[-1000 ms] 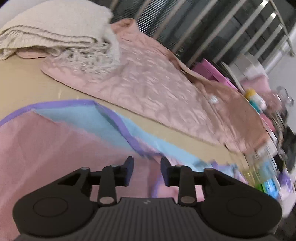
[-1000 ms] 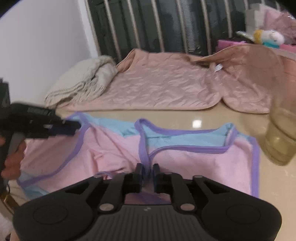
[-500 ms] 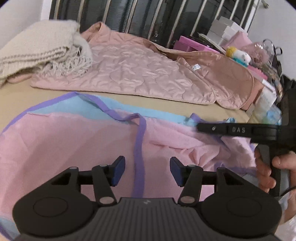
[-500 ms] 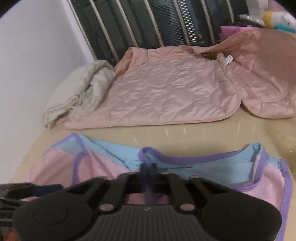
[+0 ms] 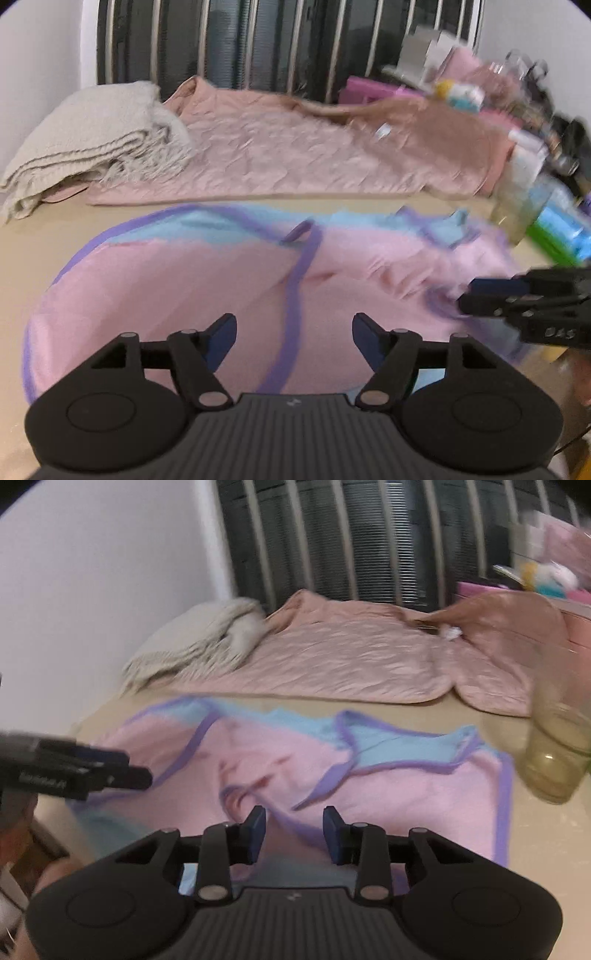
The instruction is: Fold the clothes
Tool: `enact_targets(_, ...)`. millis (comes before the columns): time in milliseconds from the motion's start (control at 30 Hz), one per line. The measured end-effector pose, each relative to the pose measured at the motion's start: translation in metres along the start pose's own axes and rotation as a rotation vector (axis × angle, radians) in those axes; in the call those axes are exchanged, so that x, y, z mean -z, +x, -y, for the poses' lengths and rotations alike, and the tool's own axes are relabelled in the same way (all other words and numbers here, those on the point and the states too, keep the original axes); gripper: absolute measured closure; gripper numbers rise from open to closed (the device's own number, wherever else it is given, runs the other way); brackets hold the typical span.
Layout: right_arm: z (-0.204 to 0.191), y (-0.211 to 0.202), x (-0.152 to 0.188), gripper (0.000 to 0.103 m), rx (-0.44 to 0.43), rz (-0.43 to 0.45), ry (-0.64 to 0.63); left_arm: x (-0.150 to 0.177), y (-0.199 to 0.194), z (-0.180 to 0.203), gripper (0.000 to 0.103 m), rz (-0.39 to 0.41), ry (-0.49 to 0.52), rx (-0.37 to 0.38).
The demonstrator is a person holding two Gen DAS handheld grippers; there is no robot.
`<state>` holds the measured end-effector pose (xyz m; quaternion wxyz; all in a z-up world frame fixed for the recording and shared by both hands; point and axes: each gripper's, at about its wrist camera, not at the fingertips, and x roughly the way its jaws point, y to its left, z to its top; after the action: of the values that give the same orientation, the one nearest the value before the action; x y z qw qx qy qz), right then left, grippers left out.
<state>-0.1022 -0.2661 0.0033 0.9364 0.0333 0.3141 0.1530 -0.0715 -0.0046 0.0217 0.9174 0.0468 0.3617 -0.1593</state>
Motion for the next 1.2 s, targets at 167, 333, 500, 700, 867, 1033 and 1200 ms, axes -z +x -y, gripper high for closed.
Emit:
enact_targets(167,-0.001,0.006,-0.006,0.101,0.06,0.043,0.073,0.019,-0.008,-0.013,0.028,0.021,-0.021,-0.062)
enact_targets(333,0.023,-0.031,-0.004,0.101,0.16,0.141,0.195,0.023,-0.019,-0.019,0.023,0.02,-0.059,-0.059)
enact_targets(500,0.03,-0.044,0.009,0.078,0.218,0.075,0.171,0.022,-0.029,-0.024,0.022,0.005,-0.098,-0.044)
enact_targets(700,0.016,-0.045,-0.015,0.064,0.142,0.136,0.144,-0.004,-0.011,-0.073,0.022,-0.006,-0.175,-0.132)
enact_targets(867,-0.034,0.001,-0.075,0.064,-0.075,0.095,-0.08,0.001,0.003,-0.083,0.019,-0.03,-0.184,-0.321)
enact_targets(1033,-0.102,0.098,-0.135,0.064,-0.198,-0.109,-0.267,0.021,-0.011,-0.086,0.008,0.007,-0.247,-0.341)
enact_targets(1200,-0.154,0.194,-0.147,0.085,-0.107,-0.282,-0.391,0.04,-0.026,-0.086,0.004,0.048,-0.279,-0.377)
